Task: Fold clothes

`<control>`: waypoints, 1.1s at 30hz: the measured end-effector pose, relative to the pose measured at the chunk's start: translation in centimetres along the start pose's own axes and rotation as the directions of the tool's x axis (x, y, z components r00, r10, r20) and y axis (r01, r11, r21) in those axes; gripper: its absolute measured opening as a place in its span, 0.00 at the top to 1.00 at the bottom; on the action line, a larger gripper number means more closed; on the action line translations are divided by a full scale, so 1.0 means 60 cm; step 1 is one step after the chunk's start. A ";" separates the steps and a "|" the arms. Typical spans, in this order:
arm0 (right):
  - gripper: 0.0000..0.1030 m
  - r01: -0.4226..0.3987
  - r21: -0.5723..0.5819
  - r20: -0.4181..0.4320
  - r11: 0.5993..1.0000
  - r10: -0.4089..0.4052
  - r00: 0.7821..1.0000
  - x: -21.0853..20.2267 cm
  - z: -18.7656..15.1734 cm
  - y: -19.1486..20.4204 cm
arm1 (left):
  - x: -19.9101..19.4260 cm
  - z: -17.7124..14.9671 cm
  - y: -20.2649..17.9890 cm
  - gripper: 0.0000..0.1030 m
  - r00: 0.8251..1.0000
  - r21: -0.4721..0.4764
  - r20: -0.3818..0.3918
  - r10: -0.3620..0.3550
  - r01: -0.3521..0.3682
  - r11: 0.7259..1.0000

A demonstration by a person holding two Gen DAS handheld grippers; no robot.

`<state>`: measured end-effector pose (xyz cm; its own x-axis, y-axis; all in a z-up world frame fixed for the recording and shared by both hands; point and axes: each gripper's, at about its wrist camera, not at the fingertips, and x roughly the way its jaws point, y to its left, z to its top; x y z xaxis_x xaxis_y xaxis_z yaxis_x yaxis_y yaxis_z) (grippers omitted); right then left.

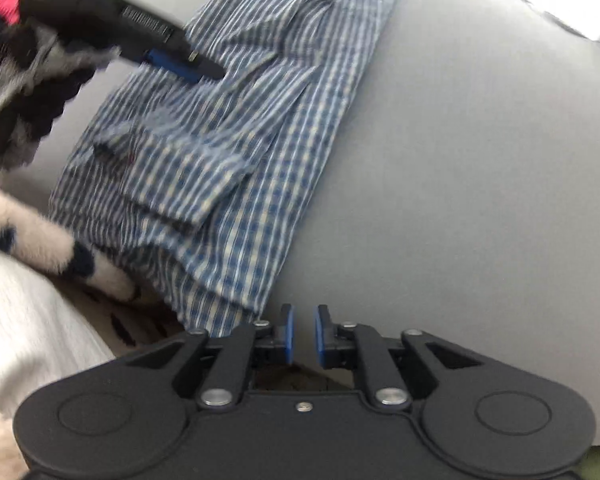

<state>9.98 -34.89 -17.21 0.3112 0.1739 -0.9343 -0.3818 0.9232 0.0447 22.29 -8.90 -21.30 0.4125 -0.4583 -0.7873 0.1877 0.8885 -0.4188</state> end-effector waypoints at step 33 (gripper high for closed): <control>0.61 -0.373 0.476 0.195 0.797 0.318 0.928 0.151 0.014 -0.072 | -0.090 -0.094 0.141 0.81 0.995 -0.312 -0.042 0.094 -0.102 0.944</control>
<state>15.16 -37.04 -25.57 0.3368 0.5218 -0.7838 -0.0065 0.8337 0.5522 16.64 0.98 -23.14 0.3904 -0.3735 -0.8415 -0.1433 0.8782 -0.4563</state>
